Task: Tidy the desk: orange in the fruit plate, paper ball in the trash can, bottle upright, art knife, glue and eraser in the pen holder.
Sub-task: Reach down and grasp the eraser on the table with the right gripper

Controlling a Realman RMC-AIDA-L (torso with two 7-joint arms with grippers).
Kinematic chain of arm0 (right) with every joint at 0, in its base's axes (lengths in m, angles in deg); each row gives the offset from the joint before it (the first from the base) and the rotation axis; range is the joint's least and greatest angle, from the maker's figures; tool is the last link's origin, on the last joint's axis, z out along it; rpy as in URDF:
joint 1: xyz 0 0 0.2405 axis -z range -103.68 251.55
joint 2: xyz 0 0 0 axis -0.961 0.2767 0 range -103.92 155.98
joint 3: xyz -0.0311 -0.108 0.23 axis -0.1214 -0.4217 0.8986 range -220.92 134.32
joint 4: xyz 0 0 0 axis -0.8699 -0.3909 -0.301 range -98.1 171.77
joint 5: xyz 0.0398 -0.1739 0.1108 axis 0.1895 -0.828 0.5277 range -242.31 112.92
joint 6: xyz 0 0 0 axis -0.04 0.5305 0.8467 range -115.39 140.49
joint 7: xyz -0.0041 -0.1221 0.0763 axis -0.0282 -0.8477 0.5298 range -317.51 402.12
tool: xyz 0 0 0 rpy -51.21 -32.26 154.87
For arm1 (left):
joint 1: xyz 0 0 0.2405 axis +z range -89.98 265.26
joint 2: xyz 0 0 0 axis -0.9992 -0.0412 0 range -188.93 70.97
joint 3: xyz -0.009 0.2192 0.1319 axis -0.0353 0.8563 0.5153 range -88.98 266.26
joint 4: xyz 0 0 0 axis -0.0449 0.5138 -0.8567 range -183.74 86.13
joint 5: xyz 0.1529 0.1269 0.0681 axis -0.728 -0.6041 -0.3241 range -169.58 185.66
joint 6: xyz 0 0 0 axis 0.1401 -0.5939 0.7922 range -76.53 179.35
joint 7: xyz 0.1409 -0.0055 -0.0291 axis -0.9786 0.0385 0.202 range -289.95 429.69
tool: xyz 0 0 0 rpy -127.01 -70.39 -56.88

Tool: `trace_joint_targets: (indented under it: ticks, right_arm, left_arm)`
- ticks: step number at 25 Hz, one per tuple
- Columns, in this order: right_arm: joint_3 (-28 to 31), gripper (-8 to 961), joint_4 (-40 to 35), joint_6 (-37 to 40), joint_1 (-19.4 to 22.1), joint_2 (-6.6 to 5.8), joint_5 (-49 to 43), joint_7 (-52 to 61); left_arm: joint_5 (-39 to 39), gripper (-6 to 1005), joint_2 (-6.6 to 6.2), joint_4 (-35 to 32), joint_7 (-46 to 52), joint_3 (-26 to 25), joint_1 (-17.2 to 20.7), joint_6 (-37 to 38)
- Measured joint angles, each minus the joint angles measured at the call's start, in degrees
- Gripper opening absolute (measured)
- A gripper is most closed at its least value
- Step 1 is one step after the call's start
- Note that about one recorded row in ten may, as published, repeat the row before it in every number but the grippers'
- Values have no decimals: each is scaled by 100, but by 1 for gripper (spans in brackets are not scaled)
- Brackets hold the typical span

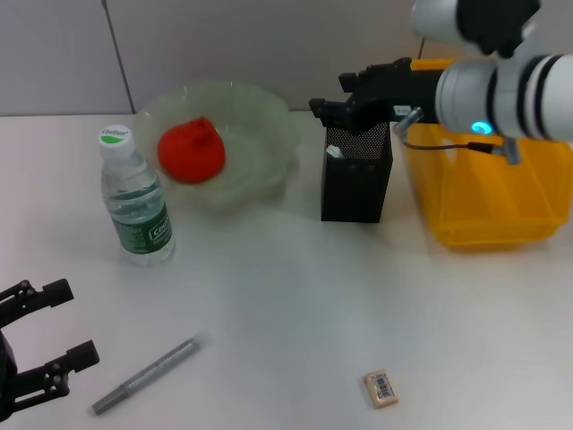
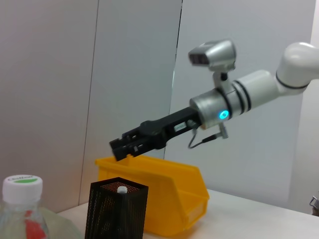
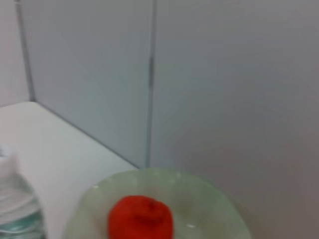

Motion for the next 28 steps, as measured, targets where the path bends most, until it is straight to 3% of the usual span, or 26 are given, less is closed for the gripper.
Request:
trace_joint_targets:
  ticks: [6,8,10,16,21,25,26,28]
  right_arm:
    - [707,535,-1124,2042,153,-11,47,-29]
    - [958,541,-1235,2603,159,-16,158,-134]
    - [1182,612,-1164,3024,176,-16,395,-388]
    - [2115,817,-247,4192,432,-22,1685,-2231]
    - [2555,824,784,4634,491,-69,1734,-3411]
    - [2618,826,1412,4692,616,-175,1747,-4082]
    - [2674,826,1528,4747,647,-188,1755,-4235]
    - [2857,825,1707,4947,695,-203,1760,-4499]
  left_arm:
    - [0,810,-34,-40,116,28,-10,53]
    - [0,810,-34,-40,116,28,-10,53]
    - [0,810,-110,-67,295,45,-35,143]
    - [-9,810,-138,-88,465,45,-79,223]
    - [-247,810,-140,-343,891,44,-242,314]
    - [-393,810,-80,-560,1032,44,-309,338]
    - [-682,810,72,-1027,1321,44,-414,336]
    - [-815,810,142,-1259,1491,44,-466,329]
